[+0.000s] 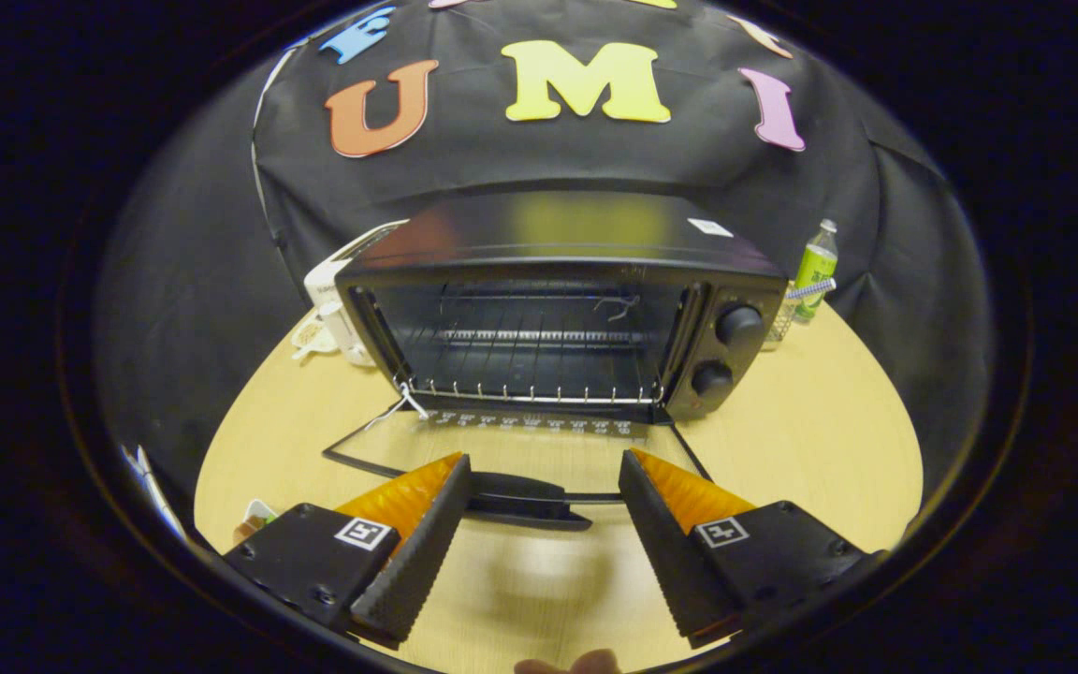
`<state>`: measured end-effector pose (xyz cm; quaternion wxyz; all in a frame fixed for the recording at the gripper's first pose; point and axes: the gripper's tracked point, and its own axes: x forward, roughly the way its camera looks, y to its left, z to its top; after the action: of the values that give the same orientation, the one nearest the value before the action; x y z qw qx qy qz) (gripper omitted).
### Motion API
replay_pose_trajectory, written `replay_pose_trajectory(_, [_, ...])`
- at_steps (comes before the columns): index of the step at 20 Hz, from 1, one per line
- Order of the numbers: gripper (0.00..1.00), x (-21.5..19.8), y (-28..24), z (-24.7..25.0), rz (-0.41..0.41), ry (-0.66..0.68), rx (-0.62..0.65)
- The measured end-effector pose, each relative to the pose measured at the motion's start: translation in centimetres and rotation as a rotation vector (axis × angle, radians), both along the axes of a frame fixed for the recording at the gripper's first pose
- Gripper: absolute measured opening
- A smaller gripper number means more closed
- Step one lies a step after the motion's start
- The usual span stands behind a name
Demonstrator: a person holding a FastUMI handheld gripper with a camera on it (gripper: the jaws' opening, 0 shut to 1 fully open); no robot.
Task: Open the toaster oven, put the food inside, and close the toaster oven door.
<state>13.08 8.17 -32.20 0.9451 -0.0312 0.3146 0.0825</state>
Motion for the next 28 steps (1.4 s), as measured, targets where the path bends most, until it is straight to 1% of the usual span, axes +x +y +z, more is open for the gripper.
replay_pose_trajectory(3, [1.0,-2.9,0.0,1.5,0.03,-0.005,-0.003])
replay_pose_trajectory(8, [1.0,-7.9,0.5,9.2,0.125,-0.034,0.023])
replay_pose_trajectory(10, [1.0,-10.6,1.8,12.0,0.183,0.004,0.063])
replay_pose_trajectory(12, [1.0,-13.4,3.9,13.7,0.226,0.082,0.144])
replay_pose_trajectory(14, [1.0,-15.5,6.2,14.0,0.247,0.161,0.222])
replay_pose_trajectory(16, [1.0,-17.3,8.7,13.4,0.265,0.237,0.289])
replay_pose_trajectory(18, [1.0,-18.5,11.2,11.1,0.284,0.314,0.314])
replay_pose_trajectory(22, [1.0,-20.4,15.4,4.1,0.356,0.463,0.29])
replay_pose_trajectory(24, [1.0,-21.2,16.9,0.3,0.348,0.573,0.328])
replay_pose_trajectory(26, [0.98,-21.4,17.8,-2.2,0.325,0.653,0.371])
replay_pose_trajectory(28, [0.89,-21.1,18.8,-3.6,0.31,0.69,0.415])
